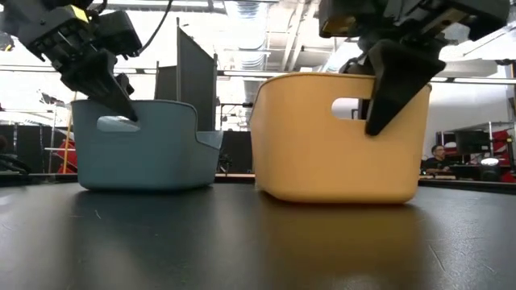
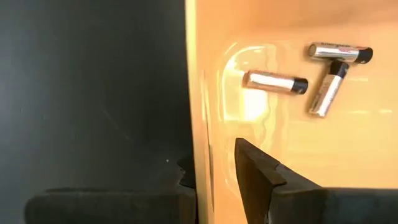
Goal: Sort batteries
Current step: Move the yellow and blue bins to the center
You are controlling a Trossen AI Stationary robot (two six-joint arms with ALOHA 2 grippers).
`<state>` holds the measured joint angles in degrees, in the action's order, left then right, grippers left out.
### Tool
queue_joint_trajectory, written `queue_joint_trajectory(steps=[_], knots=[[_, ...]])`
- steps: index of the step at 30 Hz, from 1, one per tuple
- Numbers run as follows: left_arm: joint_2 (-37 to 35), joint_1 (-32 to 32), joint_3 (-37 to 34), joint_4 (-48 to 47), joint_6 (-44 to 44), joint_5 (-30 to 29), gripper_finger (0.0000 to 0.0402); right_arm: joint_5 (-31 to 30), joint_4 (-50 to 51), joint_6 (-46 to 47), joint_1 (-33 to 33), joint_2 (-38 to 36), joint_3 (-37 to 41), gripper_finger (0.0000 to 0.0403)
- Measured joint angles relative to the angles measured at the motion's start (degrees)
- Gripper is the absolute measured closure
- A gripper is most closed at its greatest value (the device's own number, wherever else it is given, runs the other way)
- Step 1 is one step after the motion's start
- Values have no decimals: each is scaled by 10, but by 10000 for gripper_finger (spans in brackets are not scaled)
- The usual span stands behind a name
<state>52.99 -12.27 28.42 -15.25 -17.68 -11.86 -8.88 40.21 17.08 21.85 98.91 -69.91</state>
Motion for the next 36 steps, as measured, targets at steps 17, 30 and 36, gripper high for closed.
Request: queue_joint_trajectory(steps=[17,30,36], knots=[[101,-1,0,158,-50,62,348,-6,-37,-5,-11,0,0,305],[187,-4,0,297,-54,141,350,-17,-74,-37,-36,0,0,305],[203,-18,1,321,-54,157,350,-17,-89,-51,-44,0,0,305]])
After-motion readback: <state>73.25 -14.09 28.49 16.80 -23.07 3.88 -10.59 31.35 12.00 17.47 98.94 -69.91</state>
